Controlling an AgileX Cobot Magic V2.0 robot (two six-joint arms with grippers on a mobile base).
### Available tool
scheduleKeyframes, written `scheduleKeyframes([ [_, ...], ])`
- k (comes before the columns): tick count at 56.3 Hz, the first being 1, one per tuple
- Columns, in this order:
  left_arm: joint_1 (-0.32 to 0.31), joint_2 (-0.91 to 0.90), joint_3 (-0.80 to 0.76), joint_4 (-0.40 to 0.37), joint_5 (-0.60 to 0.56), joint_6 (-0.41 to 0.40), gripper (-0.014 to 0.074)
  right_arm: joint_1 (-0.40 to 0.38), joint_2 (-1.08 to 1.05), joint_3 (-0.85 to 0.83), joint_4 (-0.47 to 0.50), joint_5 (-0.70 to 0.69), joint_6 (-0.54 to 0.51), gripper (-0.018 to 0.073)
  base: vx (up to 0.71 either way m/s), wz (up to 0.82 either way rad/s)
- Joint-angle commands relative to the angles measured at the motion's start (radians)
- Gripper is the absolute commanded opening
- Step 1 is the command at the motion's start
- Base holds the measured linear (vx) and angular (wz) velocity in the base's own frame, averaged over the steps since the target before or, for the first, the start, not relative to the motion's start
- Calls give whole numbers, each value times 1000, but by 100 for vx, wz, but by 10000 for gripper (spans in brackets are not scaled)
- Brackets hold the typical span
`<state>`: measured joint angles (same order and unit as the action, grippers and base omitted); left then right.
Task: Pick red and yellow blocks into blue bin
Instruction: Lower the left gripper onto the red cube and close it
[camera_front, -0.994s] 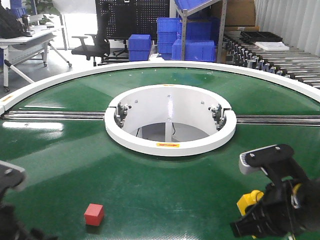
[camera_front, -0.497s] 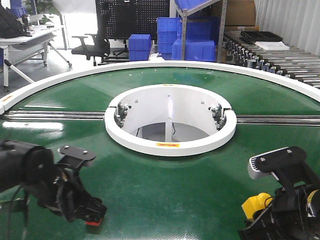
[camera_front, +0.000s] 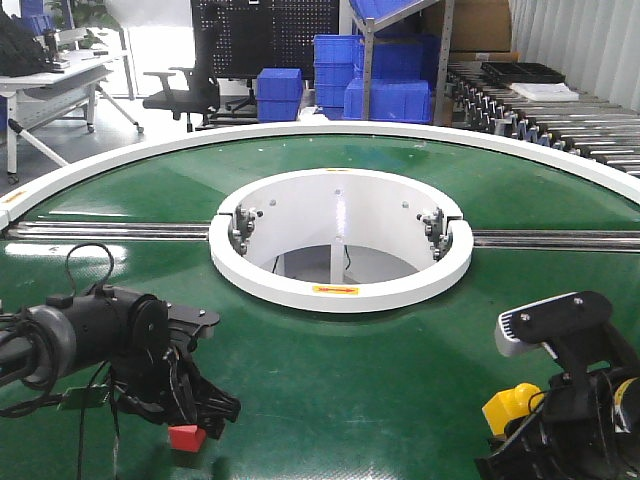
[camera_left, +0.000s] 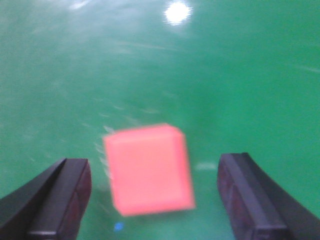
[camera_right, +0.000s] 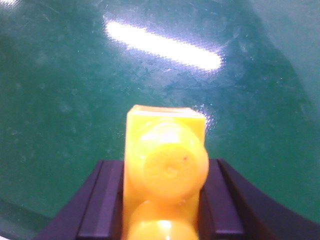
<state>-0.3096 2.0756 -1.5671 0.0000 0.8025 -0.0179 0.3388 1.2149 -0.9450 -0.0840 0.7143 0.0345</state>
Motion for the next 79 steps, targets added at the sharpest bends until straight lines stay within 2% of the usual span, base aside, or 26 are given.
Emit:
scheduleKeyframes([
  [1,5,-32,-39,0,-31,-19,591,1,-27,-29,-9,-63,-7,172,0,0],
  [19,5,-20,-39,-14,-61,-19,547,1,-27,-29,-10,-64,-7,172,0,0],
  [43,5,-78,-39,-12,-31,-15,309,1,-27,-29,-7,-64,-7,172,0,0],
  [59,-11,-346,28,-14,-31,27,278,1,-43,-29,-5,-66,-6,172,0,0],
  [66,-33,-506,153,-14,-56,44,278,1,-85,-16,-2,-78,-11,172,0,0],
  [74,-70,-720,332,-15,-128,45,278,1,-181,90,-2,-157,-14,172,0,0],
  [79,-91,-853,427,-15,-139,43,278,1,-239,137,-2,-159,-14,172,0,0],
])
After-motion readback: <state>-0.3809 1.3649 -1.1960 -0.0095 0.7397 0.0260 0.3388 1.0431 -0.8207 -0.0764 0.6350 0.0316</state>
